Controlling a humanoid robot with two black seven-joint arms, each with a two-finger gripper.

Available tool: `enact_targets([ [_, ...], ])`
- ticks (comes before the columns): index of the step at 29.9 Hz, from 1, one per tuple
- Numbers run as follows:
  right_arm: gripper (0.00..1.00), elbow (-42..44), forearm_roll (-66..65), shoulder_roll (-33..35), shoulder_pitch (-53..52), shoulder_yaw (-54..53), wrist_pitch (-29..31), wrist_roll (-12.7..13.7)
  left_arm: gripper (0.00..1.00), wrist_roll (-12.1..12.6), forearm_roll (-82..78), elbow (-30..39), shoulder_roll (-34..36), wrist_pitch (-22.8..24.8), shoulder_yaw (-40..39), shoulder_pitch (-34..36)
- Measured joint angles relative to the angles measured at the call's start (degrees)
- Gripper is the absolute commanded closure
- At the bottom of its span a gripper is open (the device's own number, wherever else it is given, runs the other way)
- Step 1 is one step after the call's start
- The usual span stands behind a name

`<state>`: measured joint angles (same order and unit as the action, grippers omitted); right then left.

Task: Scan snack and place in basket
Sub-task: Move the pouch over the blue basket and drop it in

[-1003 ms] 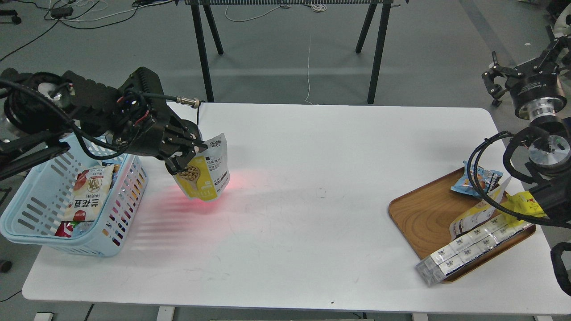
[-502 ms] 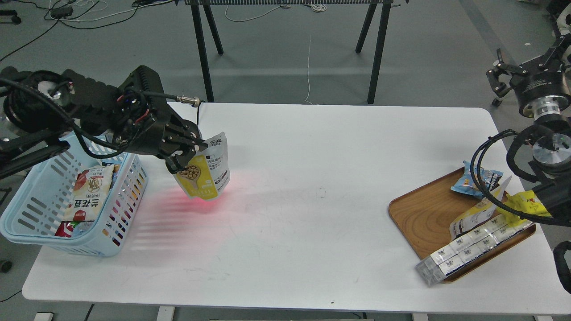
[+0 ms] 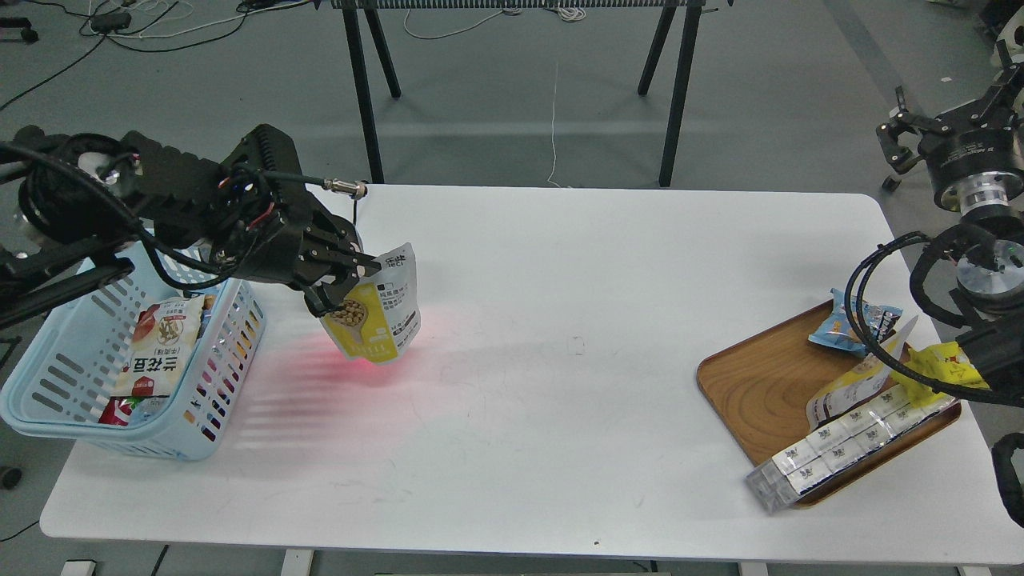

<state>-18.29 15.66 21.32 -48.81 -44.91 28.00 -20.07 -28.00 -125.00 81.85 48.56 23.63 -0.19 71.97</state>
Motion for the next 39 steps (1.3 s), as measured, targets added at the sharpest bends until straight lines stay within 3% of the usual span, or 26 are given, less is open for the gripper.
enact_targets([
  [7,0.0,-0.1,0.0,1.0,-0.2,0.0,0.0,0.0,1.0,0.0,0.0,3.2,2.8,-0.2,-2.2,1.3],
  [16,0.0,-0.1,0.0,1.4,-0.2,0.2,0.0,0.0,1.0,0.0,0.0,10.9,19.2,-1.2,-5.2,1.5],
  [26,0.0,-0.1,0.0,2.0,-0.2,0.4,0.0,0.0,1.0,0.0,0.0,9.0,36.0,-10.4,-4.5,1.0],
  [39,0.0,-0.3,0.0,1.8,-0.4,0.5,0.0,0.0,1.0,0.0,0.0,1.8,40.2,-21.7,6.8,0.6],
])
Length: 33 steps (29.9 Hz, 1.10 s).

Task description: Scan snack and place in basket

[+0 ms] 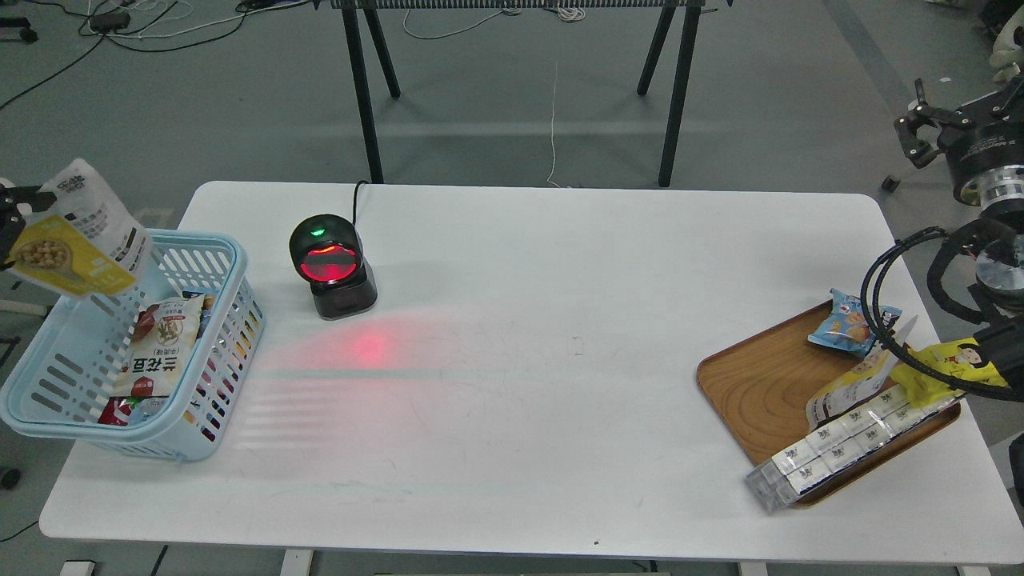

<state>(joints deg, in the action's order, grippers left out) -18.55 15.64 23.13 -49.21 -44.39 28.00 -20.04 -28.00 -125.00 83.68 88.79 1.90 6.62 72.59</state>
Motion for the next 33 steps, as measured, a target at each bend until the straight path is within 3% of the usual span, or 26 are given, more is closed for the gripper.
enact_targets([
  [6,0.0,0.0,-0.1,0.1,0.0,0.1,0.0,0.0,1.0,0.0,0.0,0.2,1.0,-4.8,4.0,0.0],
  [15,0.0,0.0,-0.1,0.0,-0.4,0.1,0.0,0.0,0.86,0.0,0.0,0.5,1.1,-6.1,7.1,-0.5],
  [20,0.0,0.0,-0.1,0.1,-0.4,0.2,0.0,0.0,0.65,0.0,0.0,0.5,1.2,-6.4,7.6,-0.5],
  [25,0.0,0.0,-0.1,0.2,-0.4,0.2,0.0,0.0,0.27,0.0,0.6,0.5,1.0,-6.4,7.3,-0.4],
  [33,0.0,-0.1,-0.4,0.2,-1.1,0.4,0.0,0.1,0.18,0.0,28.6,-0.5,-6.0,-5.6,3.0,0.1],
])
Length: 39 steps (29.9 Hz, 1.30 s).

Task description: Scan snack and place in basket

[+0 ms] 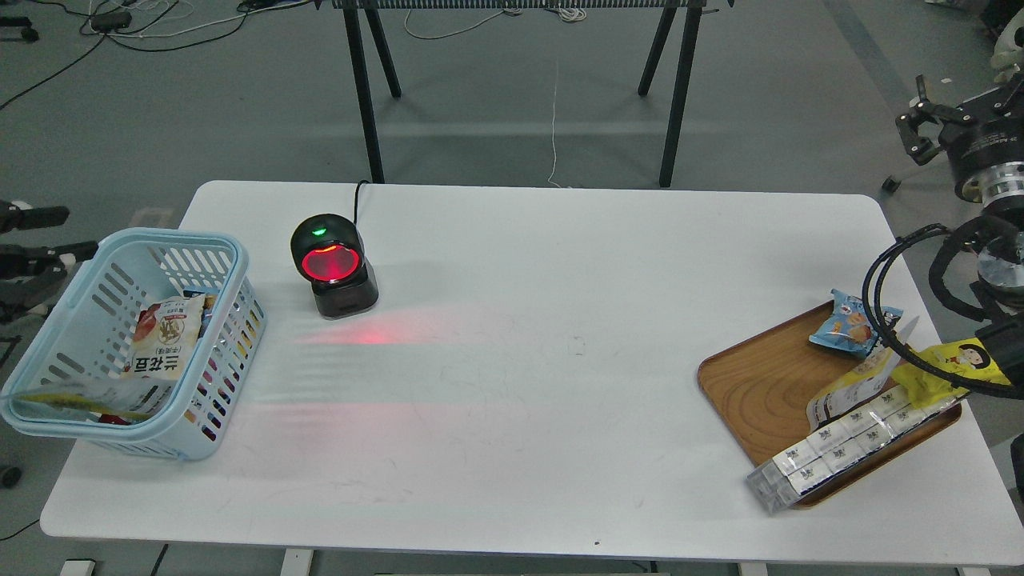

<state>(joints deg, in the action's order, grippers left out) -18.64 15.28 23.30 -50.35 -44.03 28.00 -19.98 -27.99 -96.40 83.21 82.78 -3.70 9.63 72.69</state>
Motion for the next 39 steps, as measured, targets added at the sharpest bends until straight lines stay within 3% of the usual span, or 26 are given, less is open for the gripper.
enact_targets([
  [5,0.0,0.1,0.0,1.5,-1.0,0.0,0.0,-0.1,0.08,0.0,26.6,-3.4,-10.0,0.0,-2.1,0.0],
  [10,0.0,0.8,-0.1,2.0,-1.7,0.1,0.0,0.0,0.08,0.0,49.6,-8.0,-18.3,0.0,-3.7,-0.1],
  [14,0.01,0.5,-0.2,1.9,-1.9,0.2,0.0,0.2,0.06,0.0,63.8,-16.1,-27.2,1.0,-8.3,-0.4],
  [16,0.01,0.2,-0.2,1.9,-1.9,0.0,0.0,0.4,0.06,0.0,70.5,-21.6,-31.7,3.0,-10.3,-0.5],
  [27,0.01,0.1,0.3,1.3,-2.6,-0.9,0.0,0.7,0.04,0.0,101.2,-58.0,-55.0,24.0,-20.4,-4.4],
  [30,0.01,0.2,0.4,1.0,-2.6,-1.3,0.0,1.3,0.03,0.0,102.4,-63.4,-58.2,28.2,-25.0,-6.1],
  [35,0.01,0.4,0.6,0.0,-2.8,-4.8,0.0,5.8,0.03,0.2,102.7,-66.4,-61.7,31.0,-30.4,-9.4],
  [39,0.01,1.0,0.6,-1.4,-4.0,-6.9,0.0,8.2,0.03,3.3,102.9,-66.9,-64.6,31.0,-33.7,-11.9],
])
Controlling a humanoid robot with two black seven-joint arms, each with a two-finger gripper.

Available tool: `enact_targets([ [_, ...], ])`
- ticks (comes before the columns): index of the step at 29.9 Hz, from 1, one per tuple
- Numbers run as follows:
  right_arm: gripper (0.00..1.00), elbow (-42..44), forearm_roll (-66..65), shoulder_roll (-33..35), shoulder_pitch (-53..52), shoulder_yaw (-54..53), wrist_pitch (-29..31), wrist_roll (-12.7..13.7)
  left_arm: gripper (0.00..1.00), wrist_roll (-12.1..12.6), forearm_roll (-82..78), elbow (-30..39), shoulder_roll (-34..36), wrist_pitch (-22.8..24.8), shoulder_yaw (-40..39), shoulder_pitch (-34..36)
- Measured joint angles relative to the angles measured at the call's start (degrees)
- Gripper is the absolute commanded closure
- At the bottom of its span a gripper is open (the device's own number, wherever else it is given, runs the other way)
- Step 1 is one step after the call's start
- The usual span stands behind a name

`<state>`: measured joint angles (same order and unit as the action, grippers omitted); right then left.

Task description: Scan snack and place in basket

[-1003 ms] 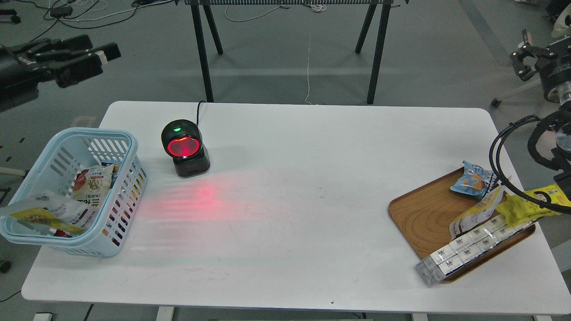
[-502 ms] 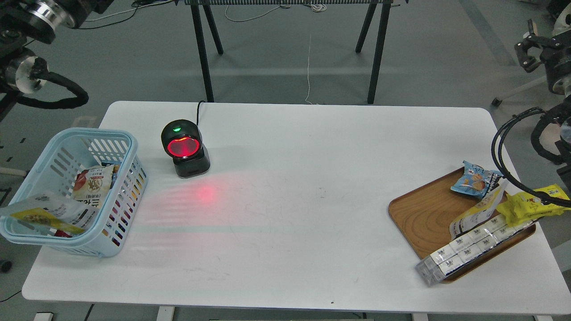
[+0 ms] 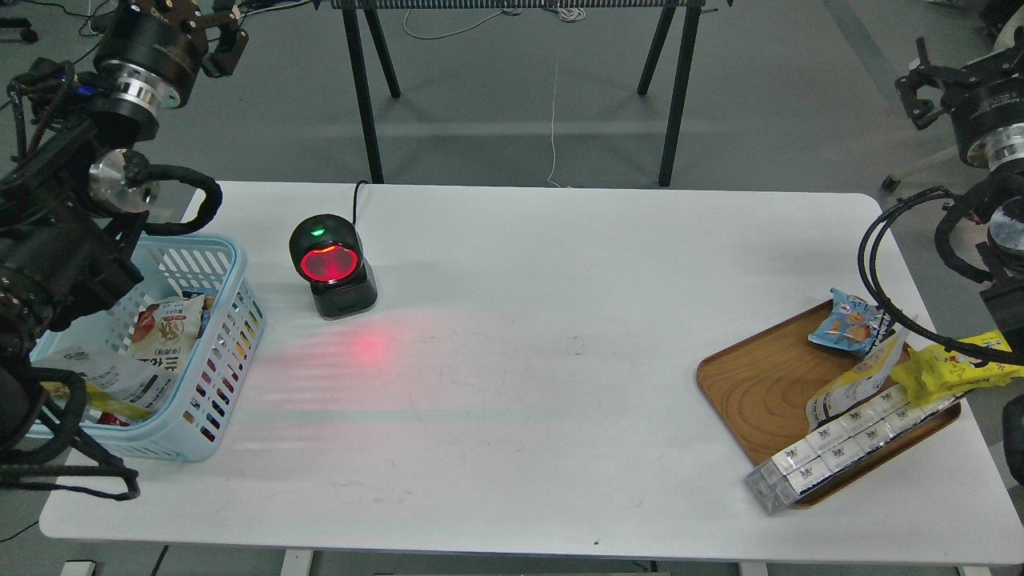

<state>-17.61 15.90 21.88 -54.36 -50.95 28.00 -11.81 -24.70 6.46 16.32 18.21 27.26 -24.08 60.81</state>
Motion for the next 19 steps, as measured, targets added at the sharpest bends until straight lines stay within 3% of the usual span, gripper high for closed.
enact_targets([
  [5,0.01,0.3,-0.1,-1.8,-0.6,0.0,0.0,2.6,0.01,0.9,0.1,-1.5,-2.9,0.0,-1.6,-1.3],
  [19,0.01,1.5,-0.1,-4.2,0.9,-0.1,0.0,2.0,0.01,1.0,4.3,-1.3,-4.9,0.7,-4.9,-2.3],
])
